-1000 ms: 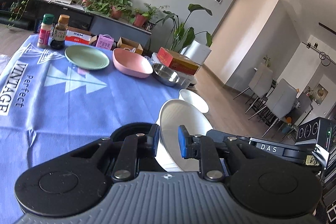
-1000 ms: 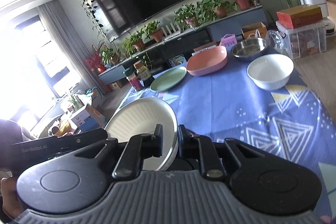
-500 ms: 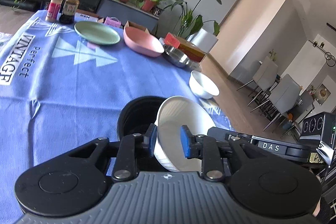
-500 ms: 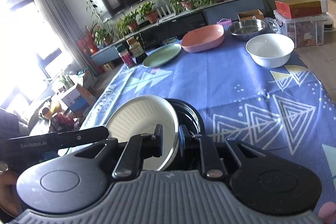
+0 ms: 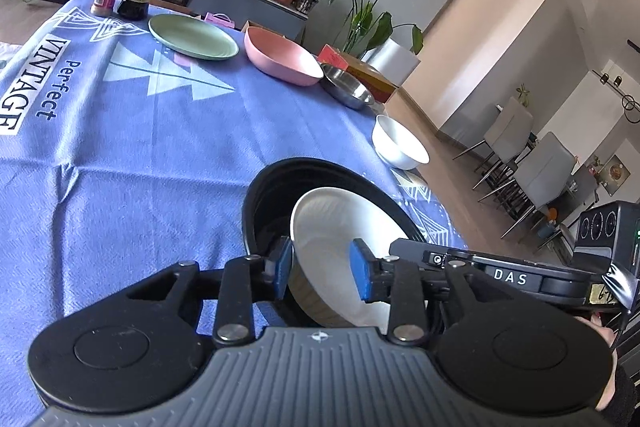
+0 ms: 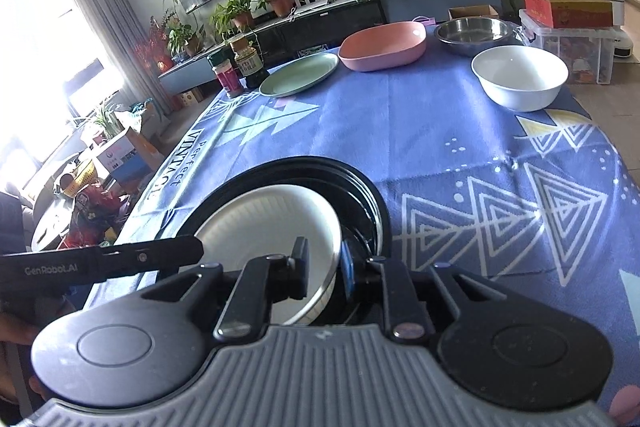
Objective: Organize plates and bowls
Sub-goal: 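Lower the white ribbed bowl into the black bowl and open both grippers, then move both grippers toward the white plate beside the steel bowl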
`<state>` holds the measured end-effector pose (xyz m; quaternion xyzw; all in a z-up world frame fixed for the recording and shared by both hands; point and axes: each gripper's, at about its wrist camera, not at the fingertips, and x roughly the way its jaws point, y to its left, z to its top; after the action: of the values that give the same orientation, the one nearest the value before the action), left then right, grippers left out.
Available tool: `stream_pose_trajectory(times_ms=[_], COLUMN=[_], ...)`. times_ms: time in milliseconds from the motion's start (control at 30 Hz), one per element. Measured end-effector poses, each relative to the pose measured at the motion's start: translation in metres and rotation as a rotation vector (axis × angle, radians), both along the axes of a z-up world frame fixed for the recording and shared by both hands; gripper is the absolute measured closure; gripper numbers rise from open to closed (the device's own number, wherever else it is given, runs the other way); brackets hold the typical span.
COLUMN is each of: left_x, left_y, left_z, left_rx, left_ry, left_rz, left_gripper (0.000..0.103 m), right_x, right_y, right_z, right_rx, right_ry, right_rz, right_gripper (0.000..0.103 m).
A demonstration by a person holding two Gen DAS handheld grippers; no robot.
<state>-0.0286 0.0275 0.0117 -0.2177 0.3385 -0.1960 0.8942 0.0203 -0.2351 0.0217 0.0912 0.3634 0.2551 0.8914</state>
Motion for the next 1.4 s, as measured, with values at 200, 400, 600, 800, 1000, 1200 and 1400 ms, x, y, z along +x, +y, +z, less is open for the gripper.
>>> stream_pose_trajectory(times_ms=[200,400,600,800,1000,1200,1400], left_x=[0.000,-0.004,-0.007,0.001,0.015,0.033,0.048], left_y=[0.000,-0.004,0.000,0.005,-0.003,-0.021,-0.043], left_z=[0.001,0.011,0.020,0.029,0.053,0.077,0.104], left_rx=[-0.008,0.019,0.038,0.013,0.030,0.065,0.139], left_ry=[-0.004,-0.045,-0.073,-0.085,-0.129,-0.158,-0.191], left_rz=[-0.014,-0.052,-0.031,-0.024,-0.020,-0.033,-0.036], left_gripper=[0.065,0.039,0.032,0.032,0.032,0.028,0.019], right_x=[0.002,0.000,-0.003,0.004,0.018,0.037,0.051], right_y=[0.004,0.006,0.002,-0.020,-0.038,-0.048,-0.062], right_z=[0.001,0.006,0.013,0.021,0.037,0.054,0.070], right_rx=[0.007,0.043,0.078,0.184,0.225,0.210,0.223], right_ry=[-0.002,-0.027,-0.067,-0.087,-0.127,-0.169,-0.224], right_rz=[0.014,0.040,0.020,-0.017,-0.057,-0.072,-0.086], right_gripper=[0.050,0.016,0.009,0.008,0.008,0.008,0.003])
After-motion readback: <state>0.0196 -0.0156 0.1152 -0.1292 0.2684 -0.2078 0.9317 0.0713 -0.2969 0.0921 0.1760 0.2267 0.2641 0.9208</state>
